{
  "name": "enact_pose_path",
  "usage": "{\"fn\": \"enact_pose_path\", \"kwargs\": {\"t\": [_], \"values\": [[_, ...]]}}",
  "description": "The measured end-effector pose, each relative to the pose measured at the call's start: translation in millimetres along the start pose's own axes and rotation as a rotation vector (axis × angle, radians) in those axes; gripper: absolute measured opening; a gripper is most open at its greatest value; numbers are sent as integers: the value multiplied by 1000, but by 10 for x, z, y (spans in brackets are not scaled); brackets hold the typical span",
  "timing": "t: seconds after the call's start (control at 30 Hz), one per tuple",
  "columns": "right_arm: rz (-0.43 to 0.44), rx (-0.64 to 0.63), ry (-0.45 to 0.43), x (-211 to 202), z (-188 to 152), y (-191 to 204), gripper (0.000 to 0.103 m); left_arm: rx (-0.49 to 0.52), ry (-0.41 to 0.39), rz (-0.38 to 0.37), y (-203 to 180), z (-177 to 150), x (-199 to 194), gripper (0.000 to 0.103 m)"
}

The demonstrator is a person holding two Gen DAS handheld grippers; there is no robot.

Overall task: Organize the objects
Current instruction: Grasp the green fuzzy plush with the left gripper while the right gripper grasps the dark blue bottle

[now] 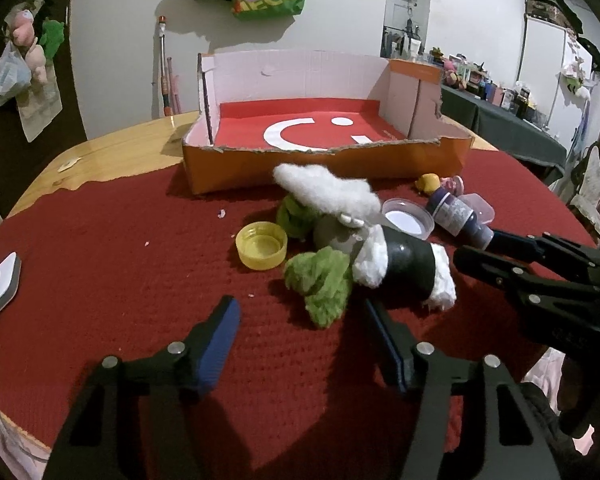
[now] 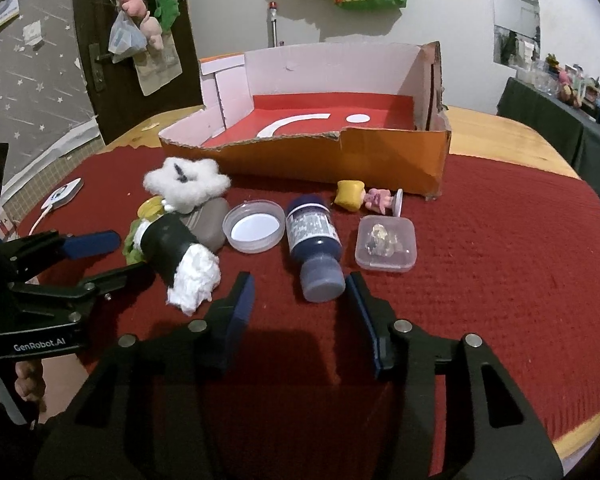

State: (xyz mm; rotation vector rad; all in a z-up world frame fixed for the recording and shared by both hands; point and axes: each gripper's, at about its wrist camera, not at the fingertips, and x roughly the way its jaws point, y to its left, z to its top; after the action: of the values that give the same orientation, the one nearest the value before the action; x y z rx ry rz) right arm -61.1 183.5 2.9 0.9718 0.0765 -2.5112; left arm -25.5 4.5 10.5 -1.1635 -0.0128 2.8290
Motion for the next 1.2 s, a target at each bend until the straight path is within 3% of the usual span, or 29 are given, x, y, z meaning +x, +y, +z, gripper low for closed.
{"fn": "enact_pose_path", "kwargs": {"t": [0.57,0.73,1.2], "values": [[8,-14,22,199,197,-23,40,0,4,-30,10,105,73,50],[-2,-15,33,213,207,-41,28,5,5,-59,-22,136,88,36],[30,-13,27,76,156,47,28,1,3,-84,-39,117,37,34]]}}
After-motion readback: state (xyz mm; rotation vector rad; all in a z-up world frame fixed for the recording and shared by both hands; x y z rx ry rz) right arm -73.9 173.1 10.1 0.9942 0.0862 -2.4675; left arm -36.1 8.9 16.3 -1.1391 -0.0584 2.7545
